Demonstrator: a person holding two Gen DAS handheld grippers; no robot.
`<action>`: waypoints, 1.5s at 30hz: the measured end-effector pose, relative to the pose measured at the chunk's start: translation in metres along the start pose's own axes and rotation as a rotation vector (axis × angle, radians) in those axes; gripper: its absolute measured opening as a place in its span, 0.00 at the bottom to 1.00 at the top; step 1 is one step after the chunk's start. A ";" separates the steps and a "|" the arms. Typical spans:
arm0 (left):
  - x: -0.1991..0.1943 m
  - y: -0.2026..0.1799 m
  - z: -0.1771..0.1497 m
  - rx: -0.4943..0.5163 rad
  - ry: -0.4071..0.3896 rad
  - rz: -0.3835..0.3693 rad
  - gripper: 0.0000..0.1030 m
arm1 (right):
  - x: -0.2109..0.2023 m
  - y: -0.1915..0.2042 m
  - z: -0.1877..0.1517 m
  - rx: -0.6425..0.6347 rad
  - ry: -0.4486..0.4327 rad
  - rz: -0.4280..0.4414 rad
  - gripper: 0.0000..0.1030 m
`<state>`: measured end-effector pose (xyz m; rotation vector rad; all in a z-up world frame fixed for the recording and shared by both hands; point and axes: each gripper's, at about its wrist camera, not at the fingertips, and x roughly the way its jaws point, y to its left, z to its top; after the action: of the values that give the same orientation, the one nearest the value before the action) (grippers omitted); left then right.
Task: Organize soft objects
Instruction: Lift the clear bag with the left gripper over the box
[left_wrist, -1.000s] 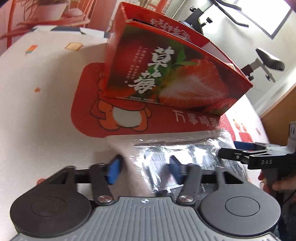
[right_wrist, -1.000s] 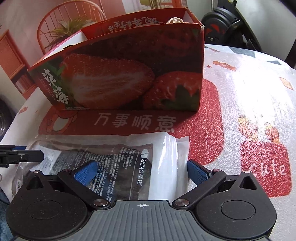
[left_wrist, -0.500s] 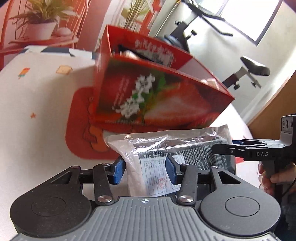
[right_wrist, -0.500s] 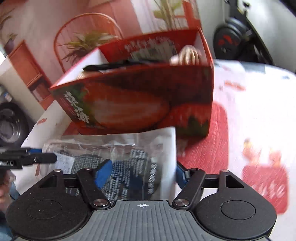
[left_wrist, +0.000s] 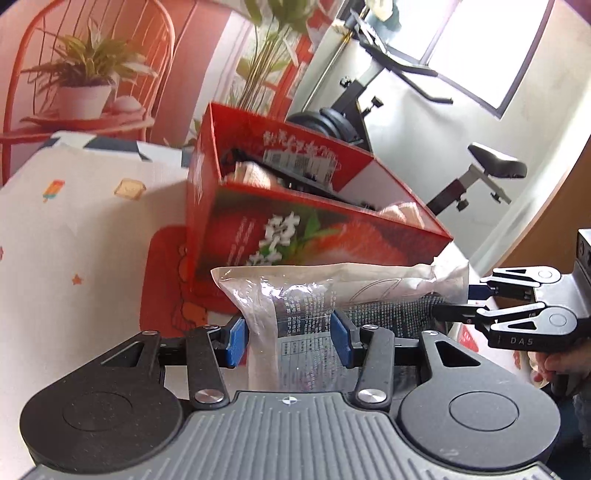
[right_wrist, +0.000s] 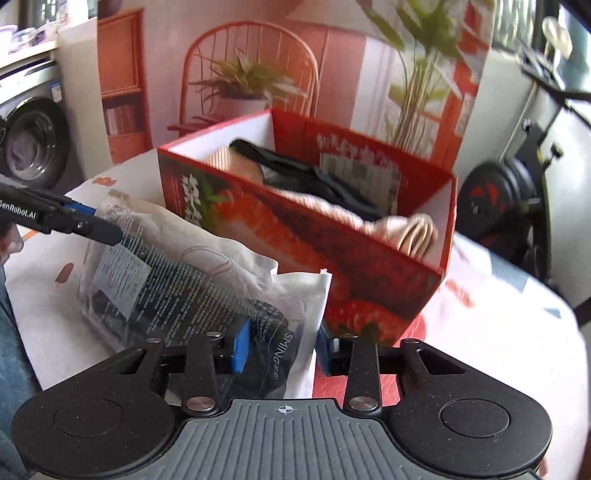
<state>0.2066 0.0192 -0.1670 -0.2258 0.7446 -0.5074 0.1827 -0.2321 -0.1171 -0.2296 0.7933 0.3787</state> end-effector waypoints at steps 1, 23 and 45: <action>-0.002 -0.002 0.002 -0.003 -0.010 -0.006 0.47 | -0.001 0.002 0.002 -0.005 -0.012 -0.011 0.30; -0.021 -0.060 0.119 0.123 -0.398 0.004 0.47 | -0.049 -0.029 0.075 -0.123 -0.498 -0.291 0.27; 0.047 -0.025 0.102 0.128 -0.129 0.068 0.29 | 0.030 -0.065 0.041 0.216 -0.248 -0.114 0.18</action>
<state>0.2977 -0.0247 -0.1123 -0.1118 0.5894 -0.4693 0.2553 -0.2703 -0.1072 -0.0242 0.5682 0.2068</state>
